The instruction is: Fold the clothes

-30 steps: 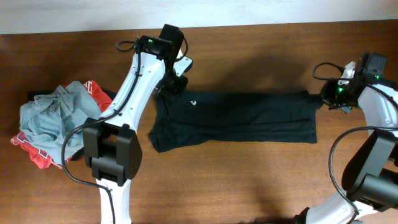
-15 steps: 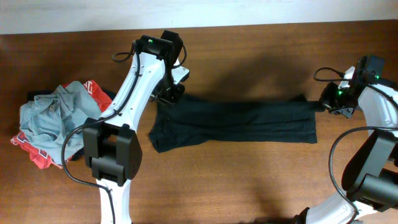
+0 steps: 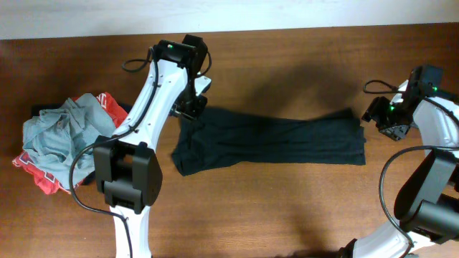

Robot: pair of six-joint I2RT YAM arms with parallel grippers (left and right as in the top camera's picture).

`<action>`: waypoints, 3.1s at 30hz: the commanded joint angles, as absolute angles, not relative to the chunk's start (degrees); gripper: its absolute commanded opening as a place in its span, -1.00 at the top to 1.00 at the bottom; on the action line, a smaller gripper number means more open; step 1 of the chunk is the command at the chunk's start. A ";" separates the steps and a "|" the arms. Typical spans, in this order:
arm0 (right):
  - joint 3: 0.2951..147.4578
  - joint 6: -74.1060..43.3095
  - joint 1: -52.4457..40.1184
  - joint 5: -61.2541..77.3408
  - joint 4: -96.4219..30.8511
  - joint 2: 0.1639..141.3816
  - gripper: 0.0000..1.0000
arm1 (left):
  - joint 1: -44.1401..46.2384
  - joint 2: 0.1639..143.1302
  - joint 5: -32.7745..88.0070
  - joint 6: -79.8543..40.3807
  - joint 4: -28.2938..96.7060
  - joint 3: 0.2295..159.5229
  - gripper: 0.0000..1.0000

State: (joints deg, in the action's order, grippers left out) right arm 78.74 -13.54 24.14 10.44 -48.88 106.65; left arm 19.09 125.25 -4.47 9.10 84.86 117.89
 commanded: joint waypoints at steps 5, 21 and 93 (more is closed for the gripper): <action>79.75 -12.58 27.09 17.72 -50.85 105.25 -0.66 | 19.22 118.28 -4.21 5.23 81.89 121.10 0.42; 79.70 4.99 33.23 24.01 -54.26 107.26 -0.96 | 11.42 105.45 -18.87 -7.27 76.23 121.49 -0.09; 96.66 -12.14 -9.10 11.94 -67.16 102.96 0.92 | 6.42 105.38 -18.28 -6.57 76.51 121.45 -0.34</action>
State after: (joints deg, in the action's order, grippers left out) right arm 96.12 -6.90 -3.77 12.91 -68.10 101.60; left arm 6.66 105.49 -17.45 -6.52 76.66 121.34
